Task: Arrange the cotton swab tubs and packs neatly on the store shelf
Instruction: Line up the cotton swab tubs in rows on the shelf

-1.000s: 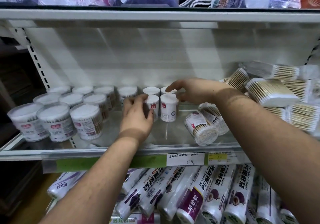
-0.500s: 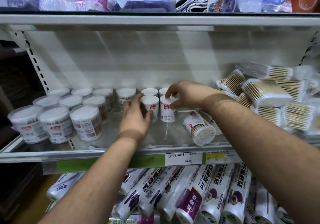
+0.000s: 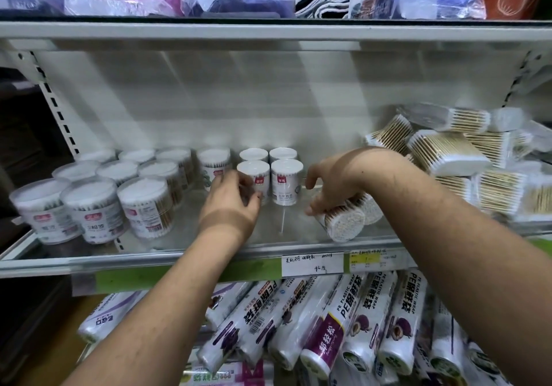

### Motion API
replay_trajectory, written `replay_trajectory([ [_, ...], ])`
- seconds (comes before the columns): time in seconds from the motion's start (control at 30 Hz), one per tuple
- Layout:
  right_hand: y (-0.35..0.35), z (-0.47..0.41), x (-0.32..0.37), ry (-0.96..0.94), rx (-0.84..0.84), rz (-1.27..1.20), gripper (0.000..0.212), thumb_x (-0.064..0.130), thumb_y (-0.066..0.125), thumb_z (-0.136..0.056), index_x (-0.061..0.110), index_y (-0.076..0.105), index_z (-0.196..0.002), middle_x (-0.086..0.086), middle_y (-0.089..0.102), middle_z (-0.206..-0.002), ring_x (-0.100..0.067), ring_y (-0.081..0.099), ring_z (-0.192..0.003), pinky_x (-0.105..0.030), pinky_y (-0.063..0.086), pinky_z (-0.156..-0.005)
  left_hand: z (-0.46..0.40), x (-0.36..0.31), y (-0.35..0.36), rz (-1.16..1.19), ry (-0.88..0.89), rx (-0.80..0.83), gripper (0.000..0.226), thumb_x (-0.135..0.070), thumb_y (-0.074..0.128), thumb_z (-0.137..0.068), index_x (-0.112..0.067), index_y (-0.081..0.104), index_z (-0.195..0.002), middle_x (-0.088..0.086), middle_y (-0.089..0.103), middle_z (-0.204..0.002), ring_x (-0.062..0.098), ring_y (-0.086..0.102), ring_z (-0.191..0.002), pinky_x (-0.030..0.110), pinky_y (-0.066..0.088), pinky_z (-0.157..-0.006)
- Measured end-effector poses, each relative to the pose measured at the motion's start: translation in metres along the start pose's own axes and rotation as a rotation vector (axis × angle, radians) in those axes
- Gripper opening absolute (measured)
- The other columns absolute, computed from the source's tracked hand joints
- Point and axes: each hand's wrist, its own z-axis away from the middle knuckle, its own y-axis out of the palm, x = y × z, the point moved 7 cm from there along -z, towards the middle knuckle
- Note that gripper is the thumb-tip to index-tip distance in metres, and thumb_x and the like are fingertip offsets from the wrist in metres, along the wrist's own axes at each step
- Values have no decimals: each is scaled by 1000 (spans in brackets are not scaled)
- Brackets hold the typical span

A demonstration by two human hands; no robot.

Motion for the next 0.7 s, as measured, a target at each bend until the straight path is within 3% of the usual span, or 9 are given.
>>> replay_trajectory([
  [0.1, -2, 1, 5, -45, -56, -65, 61, 51, 73, -80, 32, 49, -133, 5, 61, -117, -18, 65, -90, -31, 53, -75, 6, -2, -2, 50, 37, 28, 11, -22, 64, -87, -26, 59, -96, -4, 63, -99, 17, 60, -88, 31, 51, -84],
  [0.2, -6, 0, 12, -120, -114, -269, 66, 49, 80, -74, 32, 46, -127, 7, 58, -119, -19, 64, -97, -34, 53, -82, 13, -3, 1, 149, 86, 137, 31, -15, 72, -82, -29, 61, -107, -6, 62, -102, 14, 61, -88, 35, 53, -87],
  [0.33, -12, 4, 27, -223, -280, -523, 52, 49, 79, -75, 28, 47, -110, 9, 57, -113, -13, 59, -102, -28, 46, -85, 28, -13, -4, 130, 293, 242, 85, -19, 81, -72, -36, 38, -142, -8, 44, -140, 8, 45, -124, 31, 39, -108],
  [0.4, -13, 6, 32, -271, -349, -693, 43, 45, 76, -80, 25, 53, -110, 9, 60, -110, -13, 61, -101, -26, 47, -87, 34, -15, -9, 140, 329, 273, 95, -20, 82, -71, -37, 29, -148, -10, 37, -148, 6, 36, -134, 28, 30, -114],
  [0.47, -13, 7, 31, -283, -405, -862, 31, 39, 71, -87, 24, 57, -110, 11, 63, -102, -14, 66, -97, -30, 52, -88, 35, -15, -11, 113, 361, 280, 87, -20, 81, -72, -35, 37, -145, -8, 42, -146, 10, 39, -133, 30, 31, -114],
  [0.53, -11, 8, 29, -238, -414, -845, 26, 41, 67, -89, 27, 58, -109, 14, 63, -95, -15, 65, -93, -32, 52, -89, 32, -10, -15, 21, 347, 265, 71, -21, 80, -75, -32, 49, -138, -10, 44, -141, 11, 43, -127, 28, 32, -113],
  [0.63, 7, 8, 35, -176, -276, -607, 47, 59, 64, -83, 34, 53, -122, 12, 62, -108, -12, 60, -99, -27, 47, -89, 29, 0, -25, 25, 275, 192, 60, -18, 81, -76, -23, 58, -132, -10, 45, -124, 10, 49, -114, 16, 34, -102],
  [0.7, 19, 5, 40, -193, -242, -653, 60, 57, 71, -79, 36, 47, -129, 10, 60, -110, -11, 59, -95, -26, 47, -84, 28, 3, -32, 65, 228, 118, 55, -22, 83, -73, -21, 63, -124, -11, 45, -113, 9, 51, -106, 15, 37, -95],
])
